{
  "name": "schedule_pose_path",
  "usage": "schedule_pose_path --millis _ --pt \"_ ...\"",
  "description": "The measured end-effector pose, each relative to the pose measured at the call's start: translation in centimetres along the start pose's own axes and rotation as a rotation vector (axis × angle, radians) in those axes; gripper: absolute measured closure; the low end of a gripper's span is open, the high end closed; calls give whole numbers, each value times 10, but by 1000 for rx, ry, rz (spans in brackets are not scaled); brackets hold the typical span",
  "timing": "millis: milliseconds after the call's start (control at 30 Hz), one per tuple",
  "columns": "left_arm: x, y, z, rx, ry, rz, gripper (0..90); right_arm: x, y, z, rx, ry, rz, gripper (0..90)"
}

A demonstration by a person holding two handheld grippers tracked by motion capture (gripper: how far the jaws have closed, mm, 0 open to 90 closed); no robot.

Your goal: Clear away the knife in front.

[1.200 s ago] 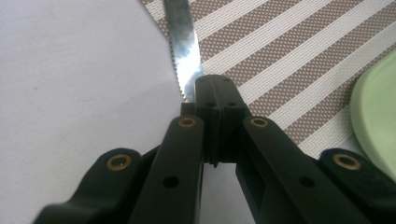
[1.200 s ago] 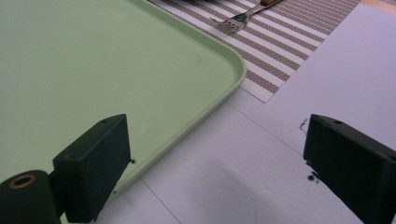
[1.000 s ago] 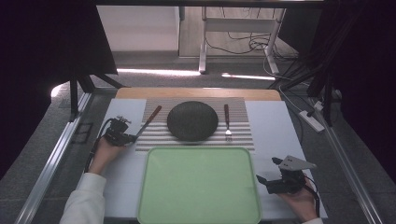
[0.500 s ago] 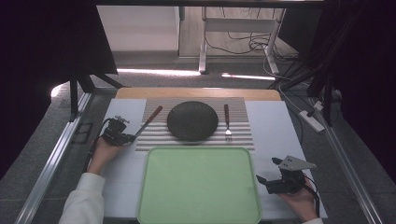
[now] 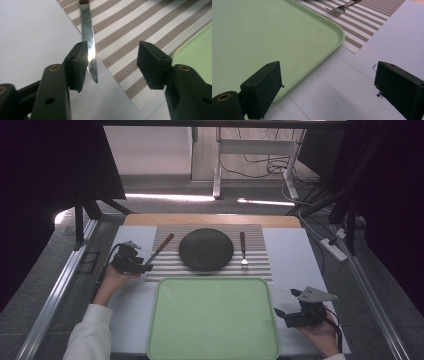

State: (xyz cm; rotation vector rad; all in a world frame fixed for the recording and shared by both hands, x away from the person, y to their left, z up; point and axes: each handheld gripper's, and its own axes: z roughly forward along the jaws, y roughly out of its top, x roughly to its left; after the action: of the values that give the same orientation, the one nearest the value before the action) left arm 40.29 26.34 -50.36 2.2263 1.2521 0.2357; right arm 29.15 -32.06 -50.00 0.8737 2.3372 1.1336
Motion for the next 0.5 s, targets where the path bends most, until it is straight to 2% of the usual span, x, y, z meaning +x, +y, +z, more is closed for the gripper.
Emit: schedule_pose_path --millis 133,233,400,500 --pt "0 9 1 9 5 2 385 0 0 1 -1 1 5 75" --pt "2 18 5 40 13 14 368 0 0 1 2 -2 4 75" --pt "8 33 6 44 4 20 351 0 -1 1 8 -3 5 75" --pt "10 41 9 52 17 30 351 0 -2 1 4 0 9 75"
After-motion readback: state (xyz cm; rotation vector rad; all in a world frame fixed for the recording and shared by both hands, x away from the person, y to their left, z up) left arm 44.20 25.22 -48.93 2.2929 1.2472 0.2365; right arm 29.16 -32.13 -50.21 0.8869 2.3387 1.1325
